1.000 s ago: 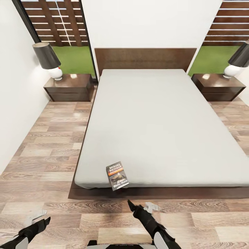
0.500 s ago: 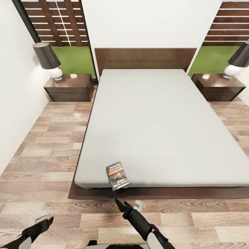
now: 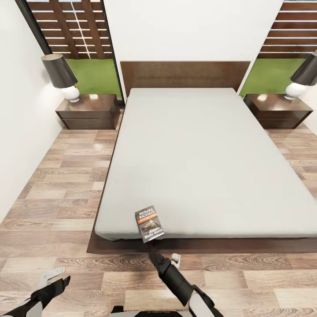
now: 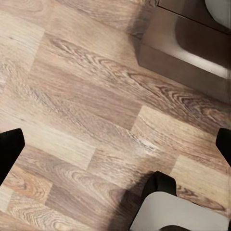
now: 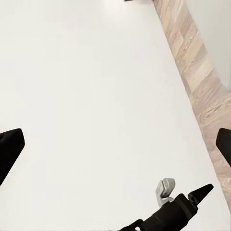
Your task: In the bedroom, move the book from the bed onto either nightstand, and place the two sandals side by side next to the bed.
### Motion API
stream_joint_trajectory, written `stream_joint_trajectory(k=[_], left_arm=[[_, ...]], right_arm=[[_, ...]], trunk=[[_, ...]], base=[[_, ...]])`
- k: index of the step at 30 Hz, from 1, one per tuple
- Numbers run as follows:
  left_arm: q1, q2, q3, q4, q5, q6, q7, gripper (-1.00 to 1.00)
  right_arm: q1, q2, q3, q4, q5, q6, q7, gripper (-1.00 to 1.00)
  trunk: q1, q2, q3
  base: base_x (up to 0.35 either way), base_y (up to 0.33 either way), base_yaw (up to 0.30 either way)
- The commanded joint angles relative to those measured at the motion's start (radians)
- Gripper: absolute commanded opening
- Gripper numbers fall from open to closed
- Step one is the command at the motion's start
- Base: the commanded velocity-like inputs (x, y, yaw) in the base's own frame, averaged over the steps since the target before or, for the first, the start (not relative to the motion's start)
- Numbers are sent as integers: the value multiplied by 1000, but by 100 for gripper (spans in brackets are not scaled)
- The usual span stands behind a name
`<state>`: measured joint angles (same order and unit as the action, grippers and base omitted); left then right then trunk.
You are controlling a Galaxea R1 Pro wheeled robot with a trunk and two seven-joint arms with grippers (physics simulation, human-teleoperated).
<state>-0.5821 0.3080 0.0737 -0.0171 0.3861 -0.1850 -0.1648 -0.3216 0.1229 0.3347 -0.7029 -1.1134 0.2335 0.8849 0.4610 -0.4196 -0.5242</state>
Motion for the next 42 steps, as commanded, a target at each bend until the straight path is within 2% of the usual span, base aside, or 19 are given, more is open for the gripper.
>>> stream_joint_trajectory(k=[1, 4, 7, 15, 28, 36, 42], left_arm=[[-1, -3, 8, 2, 2, -2, -7, 100], [-1, -6, 8, 2, 2, -2, -6, 100], [-1, -7, 8, 2, 2, -2, -6, 100], [-1, -7, 8, 2, 2, -2, -5, 100], [-1, -9, 8, 2, 2, -3, -5, 100], [-1, -9, 8, 2, 2, -2, -5, 100], [-1, -9, 8, 3, 2, -1, -5, 100]], right_arm=[[-1, 0, 0, 1, -35, 16, 4, 100], [-1, 0, -2, 6, -89, 18, 6, 100], [-1, 0, -4, 11, -108, 17, 6, 100], [-1, -1, -6, 13, -115, 16, 5, 100], [-1, -2, -10, 10, -115, 15, 6, 100], [-1, -2, -35, 10, -115, 13, 5, 100], [-1, -2, -38, 11, -115, 12, 5, 100]], trunk=[[0, -1, -1], [0, -1, -1], [0, -1, -1], [0, -1, -1], [0, -1, -1], [31, -57, -26], [54, -99, -45]], base=[[0, 0, 0], [3, 3, 0], [82, 108, 0], [200, 200, 0], [47, 22, 0], [0, 0, 0], [0, 0, 0]])
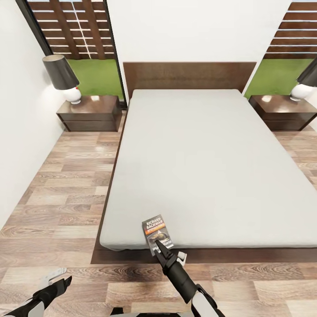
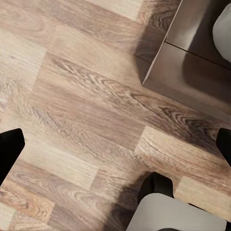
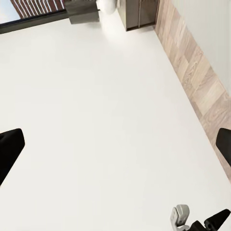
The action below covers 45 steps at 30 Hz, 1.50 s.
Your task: In the bedroom, move the book from the bed onto either nightstand, and place the two sandals side by side next to the bed.
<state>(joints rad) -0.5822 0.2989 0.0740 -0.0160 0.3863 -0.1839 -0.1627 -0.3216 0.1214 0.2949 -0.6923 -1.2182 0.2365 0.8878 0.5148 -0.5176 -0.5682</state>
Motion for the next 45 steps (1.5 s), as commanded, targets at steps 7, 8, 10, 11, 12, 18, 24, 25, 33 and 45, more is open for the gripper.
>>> stream_joint_trajectory(k=[7, 8, 10, 11, 12, 18, 24, 25, 33, 45], left_arm=[[-1, 0, 7, 2, 2, 0, -5, 100], [-1, 0, 7, 2, 2, 0, -5, 100], [-1, -1, 7, 2, 2, 0, -4, 100], [-1, -1, 7, 2, 2, 0, -3, 100], [0, -4, 7, 2, 2, 0, -3, 100], [1, -13, 8, 2, 2, 0, -2, 100], [1, -15, 7, 2, 2, 0, -2, 100], [1, -15, 8, 2, 2, 0, -1, 100], [2, -15, 8, 2, 2, 0, -1, 100], [2, -15, 7, 2, 2, 0, -1, 100]], right_arm=[[-1, -2, 1, 3, -11, 9, 2, 100], [-1, -3, 1, 3, -11, 9, 2, 100], [-1, -4, 1, 3, -11, 9, 2, 100], [-1, -5, 0, 3, -11, 9, 2, 100], [-1, -6, 0, 3, -11, 9, 2, 100], [-1, -6, 0, 4, -11, 9, 2, 100], [-1, -6, 0, 4, -11, 9, 2, 100], [-1, -6, 0, 4, -11, 10, 2, 100], [-1, -6, 0, 4, -11, 10, 2, 100], [-1, -5, 0, 4, -11, 9, 0, 100]], trunk=[[27, -50, -23], [31, -57, -26], [39, -71, -32], [43, -78, -36], [46, -85, -39], [69, -127, -57], [92, -169, -76], [96, -176, -79], [127, -232, -104], [173, -316, -142]], base=[[0, 0, 0], [0, 0, 0], [0, 0, 0], [0, 0, 0], [0, 0, 0], [0, 0, 0], [0, 0, 0], [0, 0, 0], [0, 0, 0], [0, 0, 0]])
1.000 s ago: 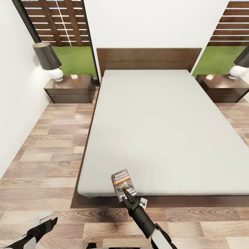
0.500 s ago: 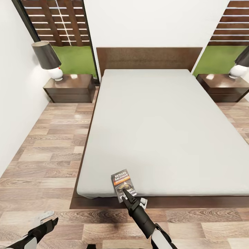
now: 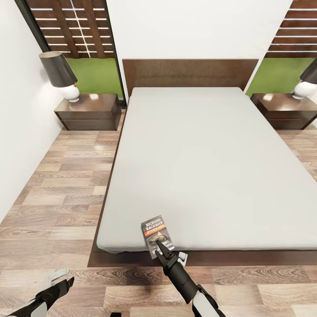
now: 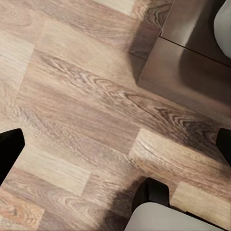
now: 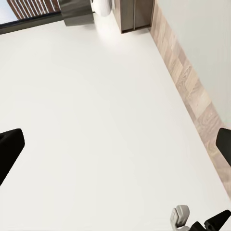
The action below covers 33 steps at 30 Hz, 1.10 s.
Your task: In the bedroom, move the book from the bed onto either nightstand, and place the two sandals side by side next to the bed.
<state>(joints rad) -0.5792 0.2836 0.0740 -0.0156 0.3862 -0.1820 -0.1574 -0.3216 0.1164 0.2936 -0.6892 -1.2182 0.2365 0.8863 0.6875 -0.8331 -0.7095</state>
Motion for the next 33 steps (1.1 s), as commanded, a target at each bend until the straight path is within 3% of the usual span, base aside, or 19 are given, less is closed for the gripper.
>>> stream_joint_trajectory(k=[1, 12, 30, 33], left_arm=[[-1, 0, 7, 2, 2, -2, -7, 100], [-1, 0, 7, 2, 2, -2, -7, 100], [-1, -1, 7, 2, 2, -1, -7, 100], [-1, -1, 7, 2, 2, -1, -7, 100]], right_arm=[[0, -1, 2, 0, -11, 9, 2, 100], [0, -1, 1, 0, -11, 10, 2, 100], [0, 0, 1, 0, -11, 9, 2, 100], [0, 0, 1, 0, -11, 9, 2, 100]], trunk=[[4, -8, -4], [46, -85, -38], [46, -85, -38], [58, -106, -48]], base=[[0, 0, 0], [0, 0, 0], [-70, 0, 0], [-4, 0, 0]])
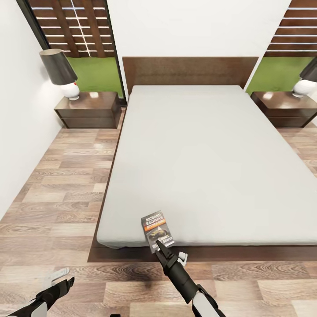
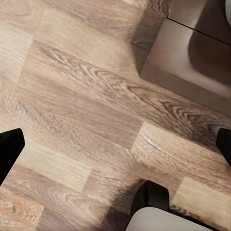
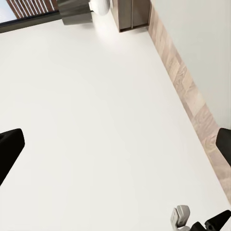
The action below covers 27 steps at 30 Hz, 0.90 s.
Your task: In the bedroom, move the book from the bed onto either nightstand, and place the two sandals side by side next to the bed.
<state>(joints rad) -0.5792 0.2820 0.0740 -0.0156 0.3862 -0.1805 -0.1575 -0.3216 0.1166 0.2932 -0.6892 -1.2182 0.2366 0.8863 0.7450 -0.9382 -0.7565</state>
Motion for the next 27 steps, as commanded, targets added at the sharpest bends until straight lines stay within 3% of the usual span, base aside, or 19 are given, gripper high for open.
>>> stream_joint_trajectory(k=[1, 27], left_arm=[[-1, 0, 7, 2, 2, -2, -7, 100], [-1, 0, 7, 2, 2, -2, -7, 100]], right_arm=[[0, 0, 2, 0, -11, 9, 2, 100], [0, -1, 1, 0, -11, 9, 2, 100]], trunk=[[4, -8, -4], [104, -190, -85]], base=[[-2, 0, 0], [0, 0, 0]])
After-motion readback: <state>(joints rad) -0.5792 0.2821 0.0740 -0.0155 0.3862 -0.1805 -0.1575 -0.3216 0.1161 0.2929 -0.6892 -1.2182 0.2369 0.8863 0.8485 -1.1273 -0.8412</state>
